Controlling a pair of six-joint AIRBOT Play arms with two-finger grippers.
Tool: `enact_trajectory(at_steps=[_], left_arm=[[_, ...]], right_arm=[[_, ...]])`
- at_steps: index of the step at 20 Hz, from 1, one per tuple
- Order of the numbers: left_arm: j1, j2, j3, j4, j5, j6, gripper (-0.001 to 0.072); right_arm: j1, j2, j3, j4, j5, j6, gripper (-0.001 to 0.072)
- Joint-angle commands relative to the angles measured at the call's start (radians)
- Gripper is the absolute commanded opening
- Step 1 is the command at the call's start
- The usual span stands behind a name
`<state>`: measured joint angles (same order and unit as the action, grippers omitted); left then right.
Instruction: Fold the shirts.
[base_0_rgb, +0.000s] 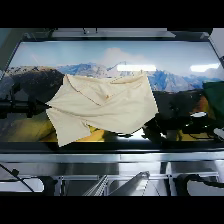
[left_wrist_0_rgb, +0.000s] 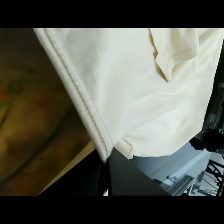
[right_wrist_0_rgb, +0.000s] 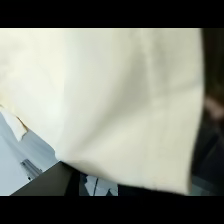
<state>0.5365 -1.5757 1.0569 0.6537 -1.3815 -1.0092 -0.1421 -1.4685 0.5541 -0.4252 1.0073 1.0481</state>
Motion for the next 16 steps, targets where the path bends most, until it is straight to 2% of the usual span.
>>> enact_trajectory(at_steps=[1, 2, 3, 4, 8, 13, 14, 15, 16], left_arm=[[0.001, 0.001, 0.001, 0.0, -0.006, 0.008, 0.002], [0.001, 0.001, 0.001, 0.0, -0.007, 0.008, 0.002], [0.001, 0.001, 0.001, 0.0, -0.007, 0.007, 0.002], [0.002, 0.001, 0.001, 0.0, -0.008, 0.007, 0.002], [0.002, 0.001, 0.001, 0.0, -0.018, 0.007, 0.002], [0.002, 0.001, 0.001, 0.0, -0.025, 0.006, 0.002], [0.002, 0.001, 0.001, 0.0, -0.025, 0.006, 0.002], [0.002, 0.001, 0.001, 0.0, -0.024, 0.007, 0.002], [0.002, 0.001, 0.001, 0.0, -0.023, 0.007, 0.002]], right_arm=[[0.095, -0.003, -0.006, 0.074, -0.146, 0.023, 0.0293], [0.096, -0.003, -0.006, 0.082, -0.142, 0.022, 0.0283], [0.095, -0.002, -0.006, 0.08, -0.133, 0.021, 0.0179], [0.093, -0.002, -0.006, 0.073, -0.115, 0.021, 0.0142], [0.048, -0.002, -0.004, 0.042, 0.001, -0.022, 0.0158], [-0.025, -0.002, -0.004, 0.025, 0.046, -0.032, 0.0151], [-0.029, -0.002, -0.004, 0.025, 0.056, -0.039, 0.0129], [-0.029, -0.002, -0.004, 0.026, 0.068, -0.053, 0.0041], [-0.029, -0.002, -0.004, 0.025, 0.068, -0.057, 0.0017]])
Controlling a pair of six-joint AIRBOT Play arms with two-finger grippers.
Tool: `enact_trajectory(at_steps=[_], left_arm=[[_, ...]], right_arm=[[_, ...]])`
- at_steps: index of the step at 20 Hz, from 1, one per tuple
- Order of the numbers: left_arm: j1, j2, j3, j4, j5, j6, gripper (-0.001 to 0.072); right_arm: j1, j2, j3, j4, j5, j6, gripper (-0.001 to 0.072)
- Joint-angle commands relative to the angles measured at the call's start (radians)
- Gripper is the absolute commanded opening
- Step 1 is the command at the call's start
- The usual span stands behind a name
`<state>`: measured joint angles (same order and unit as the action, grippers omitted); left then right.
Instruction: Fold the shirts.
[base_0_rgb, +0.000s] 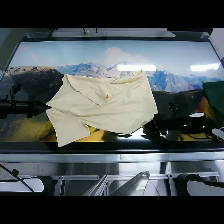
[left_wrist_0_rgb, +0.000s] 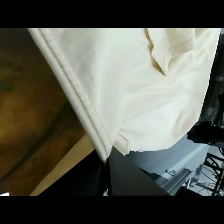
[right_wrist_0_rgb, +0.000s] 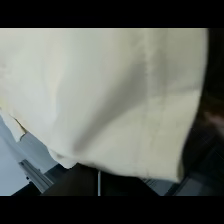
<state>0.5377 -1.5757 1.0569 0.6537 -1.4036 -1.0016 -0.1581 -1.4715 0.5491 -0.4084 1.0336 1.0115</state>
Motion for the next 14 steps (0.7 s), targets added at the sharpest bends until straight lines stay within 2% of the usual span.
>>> enact_trajectory(at_steps=[1, 5, 7, 8, 11, 14], left_arm=[[0.001, 0.001, 0.001, 0.0, 0.001, -0.001, 0.002], [0.001, 0.001, 0.001, -0.001, 0.0, -0.001, 0.002], [0.005, 0.001, 0.002, -0.038, -0.031, -0.001, 0.002], [0.015, 0.002, 0.002, -0.106, -0.069, 0.008, 0.002], [0.06, 0.062, 0.001, -0.467, -0.253, 0.09, 0.002], [0.113, 0.206, 0.001, -0.933, -0.402, 0.133, 0.002]], right_arm=[[-0.013, 0.001, 0.001, 0.009, 0.037, -0.021, 0.0017], [-0.015, 0.004, 0.002, 0.031, 0.027, -0.04, 0.0016], [-0.03, 0.042, 0.016, 0.031, 0.113, -0.066, 0.0016], [-0.044, 0.088, 0.029, 0.032, 0.171, -0.069, 0.0016], [-0.138, 0.323, 0.106, 0.075, 0.286, -0.066, 0.0016], [-0.319, 0.607, 0.286, 0.203, 0.283, -0.057, 0.0016]])
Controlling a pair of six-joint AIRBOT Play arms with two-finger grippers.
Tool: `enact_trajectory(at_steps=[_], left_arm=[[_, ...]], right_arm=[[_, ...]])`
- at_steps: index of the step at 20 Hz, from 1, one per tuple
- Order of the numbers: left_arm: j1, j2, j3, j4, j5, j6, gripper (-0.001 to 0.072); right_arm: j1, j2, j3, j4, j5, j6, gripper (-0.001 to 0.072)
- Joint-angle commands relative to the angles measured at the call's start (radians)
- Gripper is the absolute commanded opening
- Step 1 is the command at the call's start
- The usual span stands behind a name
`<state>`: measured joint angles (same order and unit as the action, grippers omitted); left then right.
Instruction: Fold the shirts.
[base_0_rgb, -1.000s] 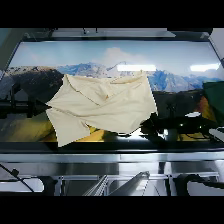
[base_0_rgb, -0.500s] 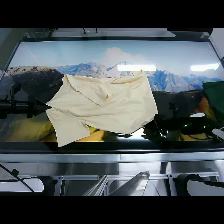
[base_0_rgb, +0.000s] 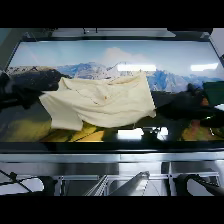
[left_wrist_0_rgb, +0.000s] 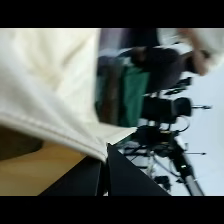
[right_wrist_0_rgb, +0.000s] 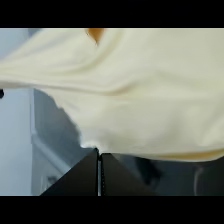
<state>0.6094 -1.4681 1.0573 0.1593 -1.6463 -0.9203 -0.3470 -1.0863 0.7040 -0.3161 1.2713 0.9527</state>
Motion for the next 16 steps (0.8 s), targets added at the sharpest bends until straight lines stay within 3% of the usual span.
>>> enact_trajectory(at_steps=[1, 4, 6, 7, 9, 12, 16], left_arm=[[0.057, 0.159, 0.001, -0.624, -0.209, 0.057, 0.002], [0.096, 0.375, 0.001, -1.141, -0.21, 0.056, 0.0021], [0.124, 0.519, 0.002, -1.353, -0.2, 0.052, 0.0021], [0.148, 0.591, 0.002, -1.381, -0.169, 0.035, 0.002], [0.2, 0.702, 0.002, -1.256, -0.074, 0.017, 0.0022], [0.172, 0.744, 0.002, -0.872, 0.058, 0.019, 0.0023], [-0.016, 0.62, 0.001, -0.57, 0.198, 0.064, 0.0029]], right_arm=[[-0.204, 0.301, 0.218, 0.139, 0.025, 0.002, 0.0016], [-0.395, 0.485, 0.511, 0.167, -0.046, -0.003, 0.0016], [-0.473, 0.575, 0.685, 0.166, -0.145, -0.039, 0.0016], [-0.488, 0.604, 0.765, 0.154, -0.201, -0.061, 0.0016], [-0.486, 0.629, 0.884, 0.148, -0.259, -0.108, 0.0015], [-0.487, 0.606, 0.941, 0.145, -0.239, -0.122, 0.0015], [-0.485, 0.409, 0.911, 0.227, -0.013, -0.047, 0.0015]])
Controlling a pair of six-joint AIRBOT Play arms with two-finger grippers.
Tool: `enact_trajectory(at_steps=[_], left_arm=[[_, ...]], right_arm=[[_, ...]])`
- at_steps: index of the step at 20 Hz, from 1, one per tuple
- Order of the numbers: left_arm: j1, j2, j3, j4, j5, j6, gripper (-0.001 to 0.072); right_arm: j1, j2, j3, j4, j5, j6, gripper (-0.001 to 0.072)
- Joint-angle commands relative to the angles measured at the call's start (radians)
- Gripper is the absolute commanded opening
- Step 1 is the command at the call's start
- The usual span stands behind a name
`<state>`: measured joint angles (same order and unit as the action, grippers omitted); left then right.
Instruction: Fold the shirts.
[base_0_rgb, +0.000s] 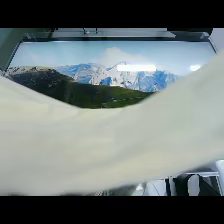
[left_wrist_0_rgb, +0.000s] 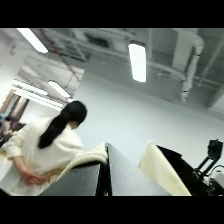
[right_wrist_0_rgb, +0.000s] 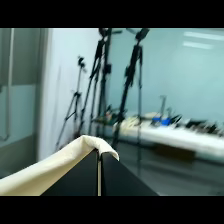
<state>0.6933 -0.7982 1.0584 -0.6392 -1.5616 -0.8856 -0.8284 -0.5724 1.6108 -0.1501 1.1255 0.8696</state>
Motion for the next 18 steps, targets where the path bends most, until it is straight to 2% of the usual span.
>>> enact_trajectory(at_steps=[1, 3, 5, 7, 9, 10, 11, 12, 14, 15, 17, 18], left_arm=[[-0.164, -0.106, 0.0, 0.271, 0.135, 0.05, 0.0029], [-0.28, -0.233, 0.0, 0.32, 0.202, 0.108, 0.0029], [-0.37, -0.369, 0.0, 0.333, 0.261, 0.163, 0.0029], [-0.43, -0.533, 0.022, 0.34, 0.305, 0.224, 0.0029], [-0.463, -0.724, 0.118, 0.375, 0.308, 0.242, 0.0028], [-0.469, -0.818, 0.178, 0.406, 0.295, 0.24, 0.0029], [-0.468, -0.914, 0.249, 0.435, 0.265, 0.239, 0.0085], [-0.467, -0.999, 0.316, 0.441, 0.229, 0.233, 0.0306], [-0.433, -1.136, 0.446, 0.438, 0.146, 0.139, 0.033], [-0.406, -1.177, 0.497, 0.438, 0.11, 0.088, 0.033], [-0.335, -1.215, 0.576, 0.447, 0.039, -0.003, 0.0328], [-0.297, -1.216, 0.61, 0.497, 0.003, -0.054, 0.0323]], right_arm=[[0.002, -0.165, -0.031, 0.084, 0.185, 0.047, 0.0015], [0.074, -0.279, -0.124, 0.053, 0.212, 0.047, 0.0015], [0.205, -0.404, -0.239, -0.055, 0.195, 0.043, 0.0016], [0.354, -0.546, -0.33, -0.205, 0.08, 0.042, 0.0016], [0.457, -0.716, -0.351, -0.328, -0.058, 0.044, 0.0016], [0.487, -0.81, -0.351, -0.331, -0.123, 0.044, 0.0016], [0.502, -0.894, -0.35, -0.31, -0.195, 0.044, 0.0016], [0.507, -0.962, -0.35, -0.271, -0.258, 0.043, 0.0026], [0.493, -1.055, -0.349, -0.151, -0.309, 0.036, 0.0349], [0.473, -1.07, -0.349, -0.114, -0.291, 0.008, 0.0373], [0.419, -1.066, -0.343, -0.118, -0.195, -0.006, 0.0349], [0.383, -1.059, -0.343, -0.118, -0.106, -0.007, 0.0252]])
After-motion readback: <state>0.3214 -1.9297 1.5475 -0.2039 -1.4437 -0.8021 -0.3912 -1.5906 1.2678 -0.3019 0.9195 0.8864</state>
